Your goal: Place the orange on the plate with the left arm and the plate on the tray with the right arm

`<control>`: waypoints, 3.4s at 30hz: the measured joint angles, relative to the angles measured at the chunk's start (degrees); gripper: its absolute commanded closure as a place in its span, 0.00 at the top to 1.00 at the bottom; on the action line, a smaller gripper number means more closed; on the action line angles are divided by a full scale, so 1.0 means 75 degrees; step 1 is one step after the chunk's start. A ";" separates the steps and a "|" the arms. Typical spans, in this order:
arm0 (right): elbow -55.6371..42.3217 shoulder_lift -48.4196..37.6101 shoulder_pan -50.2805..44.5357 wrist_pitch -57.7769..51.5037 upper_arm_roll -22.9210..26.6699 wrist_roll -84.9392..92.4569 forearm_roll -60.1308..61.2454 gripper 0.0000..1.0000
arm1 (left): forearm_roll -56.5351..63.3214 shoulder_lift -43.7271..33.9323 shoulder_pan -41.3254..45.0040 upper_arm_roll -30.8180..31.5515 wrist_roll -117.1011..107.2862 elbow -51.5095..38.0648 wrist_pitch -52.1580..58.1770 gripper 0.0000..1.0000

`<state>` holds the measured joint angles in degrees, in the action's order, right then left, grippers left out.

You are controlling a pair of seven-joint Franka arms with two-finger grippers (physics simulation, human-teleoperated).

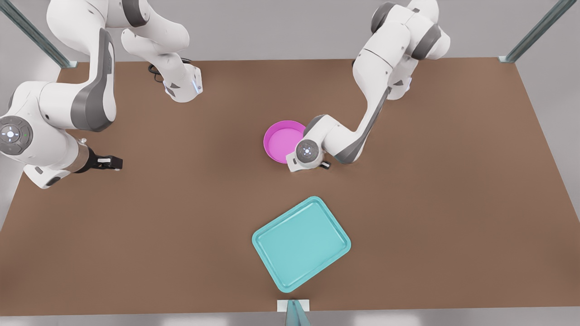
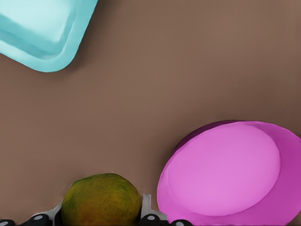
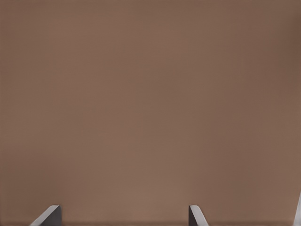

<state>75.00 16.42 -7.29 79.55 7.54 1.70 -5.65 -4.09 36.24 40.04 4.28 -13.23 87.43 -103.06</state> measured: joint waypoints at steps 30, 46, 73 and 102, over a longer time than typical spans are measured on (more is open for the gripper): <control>0.4478 -0.0270 -0.2634 0.2040 -0.0140 0.0016 0.4636 1.00 | 0.0550 -0.3958 -0.4152 -0.1325 -0.1093 -0.0843 0.3212 1.00; 0.7487 0.0082 -0.5678 0.7726 -0.0148 -0.0025 0.8335 1.00 | 0.0626 -0.4137 -0.4302 -0.1701 0.0571 -0.1177 0.3287 1.00; 0.6972 0.1174 -0.5651 0.8429 -0.0396 0.1209 0.8705 0.30 | 0.0276 -0.4214 -0.4294 -0.2613 0.1846 -0.1215 0.3474 1.00; 0.1869 0.3117 -0.3271 0.6827 -0.0286 0.1604 0.8817 0.21 | 0.0262 -0.4250 -0.4293 -0.2586 0.2319 -0.1224 0.3924 1.00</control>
<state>89.02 39.80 -31.82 130.75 5.39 13.72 60.48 -2.13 4.37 7.84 -15.12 4.16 78.25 -73.62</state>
